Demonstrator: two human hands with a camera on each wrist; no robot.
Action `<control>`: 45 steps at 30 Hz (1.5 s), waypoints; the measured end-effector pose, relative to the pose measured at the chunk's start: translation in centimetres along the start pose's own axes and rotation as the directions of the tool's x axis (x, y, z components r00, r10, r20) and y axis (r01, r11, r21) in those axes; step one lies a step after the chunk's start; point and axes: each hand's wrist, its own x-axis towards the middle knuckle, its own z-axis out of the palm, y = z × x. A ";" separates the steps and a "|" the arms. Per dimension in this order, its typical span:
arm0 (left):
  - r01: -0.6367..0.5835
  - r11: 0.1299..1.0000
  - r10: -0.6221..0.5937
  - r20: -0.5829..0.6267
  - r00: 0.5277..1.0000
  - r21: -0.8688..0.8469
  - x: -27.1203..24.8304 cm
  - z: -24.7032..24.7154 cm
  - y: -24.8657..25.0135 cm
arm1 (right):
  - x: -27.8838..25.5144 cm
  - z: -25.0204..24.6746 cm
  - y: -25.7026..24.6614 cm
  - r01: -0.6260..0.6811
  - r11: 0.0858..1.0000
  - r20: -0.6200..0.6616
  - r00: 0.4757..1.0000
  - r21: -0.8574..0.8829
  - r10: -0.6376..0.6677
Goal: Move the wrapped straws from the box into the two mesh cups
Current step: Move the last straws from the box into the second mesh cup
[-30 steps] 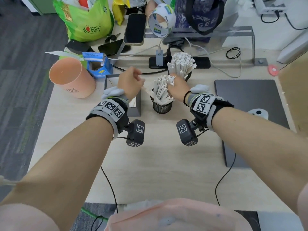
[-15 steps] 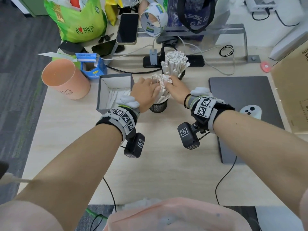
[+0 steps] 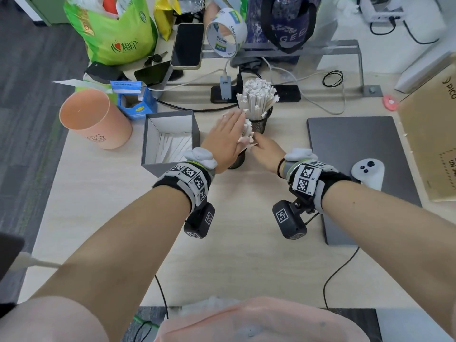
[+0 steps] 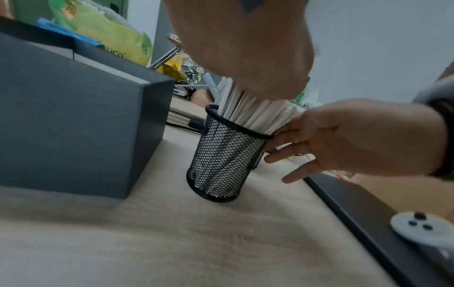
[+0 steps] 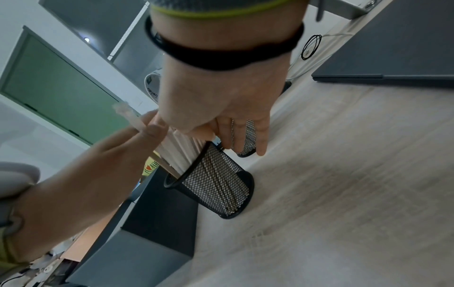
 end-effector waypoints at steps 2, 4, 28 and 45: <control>0.028 0.999 -0.026 -0.111 0.994 0.017 0.0 -0.2 -0.3 | -0.1 -0.1 0.0 0.011 1.000 -0.010 1.000 -0.012 -0.011; -0.006 0.998 0.025 -0.310 0.950 0.064 -0.1 -0.5 0.1 | -0.1 -0.1 0.0 0.031 0.999 -0.014 0.999 -0.031 -0.031; 0.650 0.750 -0.655 0.005 0.756 -0.124 -3.4 -0.4 -2.4 | -0.1 1.9 -0.7 -0.001 0.993 -0.063 0.998 -0.115 -0.006; 0.516 0.856 -0.497 -0.232 0.836 0.026 -4.3 0.1 -4.3 | 2.0 2.0 -1.9 0.006 0.992 -0.149 0.989 -0.128 -0.025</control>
